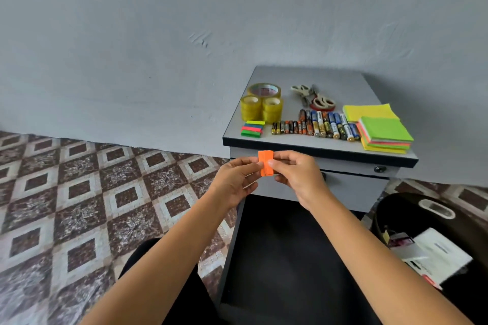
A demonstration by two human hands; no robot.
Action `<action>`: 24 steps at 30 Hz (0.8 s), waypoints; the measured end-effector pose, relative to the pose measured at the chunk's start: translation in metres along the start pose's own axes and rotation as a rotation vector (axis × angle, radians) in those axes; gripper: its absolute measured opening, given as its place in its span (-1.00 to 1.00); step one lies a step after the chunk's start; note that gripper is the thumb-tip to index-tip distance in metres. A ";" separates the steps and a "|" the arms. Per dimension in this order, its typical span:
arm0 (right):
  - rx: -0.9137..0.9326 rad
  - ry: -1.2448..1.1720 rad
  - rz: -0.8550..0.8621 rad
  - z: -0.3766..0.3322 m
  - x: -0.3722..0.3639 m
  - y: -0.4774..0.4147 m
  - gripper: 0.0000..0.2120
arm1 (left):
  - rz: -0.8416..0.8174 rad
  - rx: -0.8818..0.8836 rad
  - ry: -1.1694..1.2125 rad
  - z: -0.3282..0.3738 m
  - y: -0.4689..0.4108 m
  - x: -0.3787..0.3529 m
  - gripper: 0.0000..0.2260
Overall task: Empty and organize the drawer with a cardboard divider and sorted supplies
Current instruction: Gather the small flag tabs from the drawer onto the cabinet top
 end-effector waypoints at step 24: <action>0.090 0.575 0.111 -0.078 -0.055 -0.110 -0.84 | 0.169 -0.303 -0.699 0.110 -0.090 0.031 -0.88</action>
Point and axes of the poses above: each hand's wrist, its own y-axis away from the middle knuckle, its own x-axis out of the back of the hand, z = x × y, the point moved 7 cm from there along -y, towards the middle knuckle, and after that the axes turned 6 degrees about -x, right-handed, at the moved point
